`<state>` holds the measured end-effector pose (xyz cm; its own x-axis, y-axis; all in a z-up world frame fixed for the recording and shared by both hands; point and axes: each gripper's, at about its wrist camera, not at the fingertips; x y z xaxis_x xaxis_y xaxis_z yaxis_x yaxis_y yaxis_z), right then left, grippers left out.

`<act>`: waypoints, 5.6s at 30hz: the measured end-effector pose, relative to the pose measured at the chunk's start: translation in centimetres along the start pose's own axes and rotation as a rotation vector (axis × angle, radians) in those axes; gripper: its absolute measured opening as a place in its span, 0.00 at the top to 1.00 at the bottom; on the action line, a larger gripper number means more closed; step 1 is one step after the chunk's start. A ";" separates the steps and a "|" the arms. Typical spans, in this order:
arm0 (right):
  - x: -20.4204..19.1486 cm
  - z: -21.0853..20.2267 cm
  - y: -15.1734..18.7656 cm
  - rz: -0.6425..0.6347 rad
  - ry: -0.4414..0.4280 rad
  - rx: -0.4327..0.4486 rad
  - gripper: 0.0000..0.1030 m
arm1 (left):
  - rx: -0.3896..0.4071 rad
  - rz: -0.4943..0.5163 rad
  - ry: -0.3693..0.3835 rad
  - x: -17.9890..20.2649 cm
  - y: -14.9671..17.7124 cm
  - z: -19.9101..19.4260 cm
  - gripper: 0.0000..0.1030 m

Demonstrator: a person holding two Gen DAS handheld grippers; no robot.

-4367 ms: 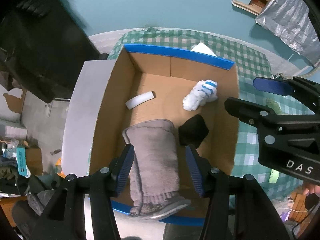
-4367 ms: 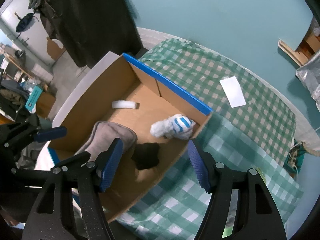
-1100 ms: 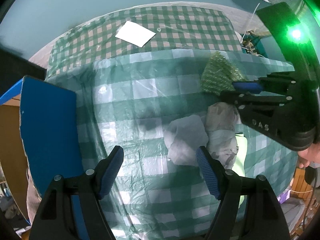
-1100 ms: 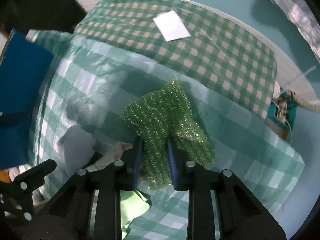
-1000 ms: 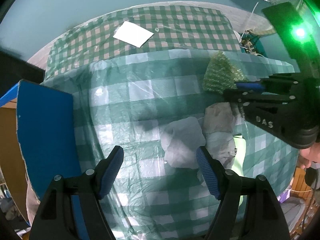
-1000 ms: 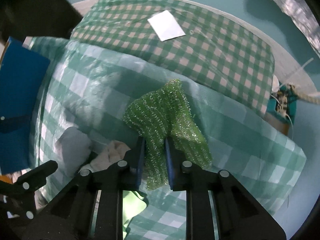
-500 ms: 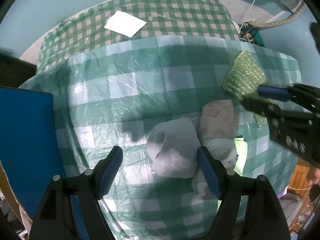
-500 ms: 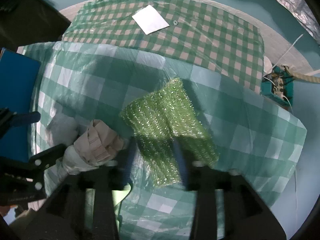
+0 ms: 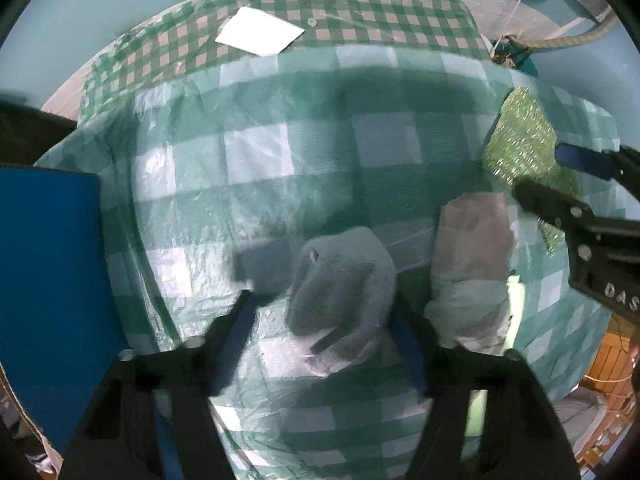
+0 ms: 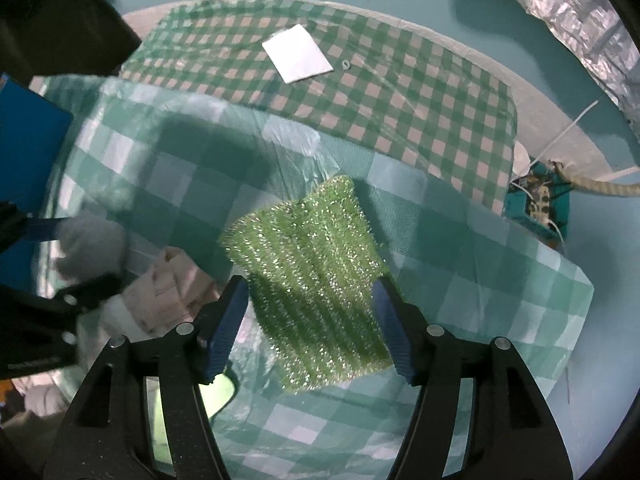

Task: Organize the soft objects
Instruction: 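Close the left tool on the grey sock and lift it, then carry the grey sock with the left tool and the glittery cloth with the right tool over the box, then open the left tool to drop the grey sock while the right tool drops the glittery cloth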

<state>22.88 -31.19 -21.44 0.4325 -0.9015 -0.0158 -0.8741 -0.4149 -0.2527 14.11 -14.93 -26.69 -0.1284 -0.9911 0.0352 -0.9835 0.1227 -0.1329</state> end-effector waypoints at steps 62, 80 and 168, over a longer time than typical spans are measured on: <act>-9.0 -15.0 1.3 -0.055 -0.123 0.184 0.88 | 0.270 0.120 -0.148 -6.6 8.5 -17.1 0.71; -17.0 -17.8 -1.3 -0.149 -0.213 0.223 0.88 | 0.310 -0.004 -0.186 -14.1 10.2 -21.0 0.71; -32.5 -13.0 -6.6 -0.192 -0.261 0.161 0.44 | 0.263 -0.117 -0.244 -25.1 13.2 -19.7 0.37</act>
<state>11.69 -0.79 -6.70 0.6459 -0.7383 -0.1944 -0.7340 -0.5304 -0.4242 1.86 12.61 -9.82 0.0485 -0.9847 -0.1672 -0.9195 0.0214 -0.3926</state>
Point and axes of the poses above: each gripper's, at about its wrist camera, not at the fingertips, and z roughly the way its jaws point, x to its right, y to its underside, and after that the axes turned 14 degrees about x, right-handed
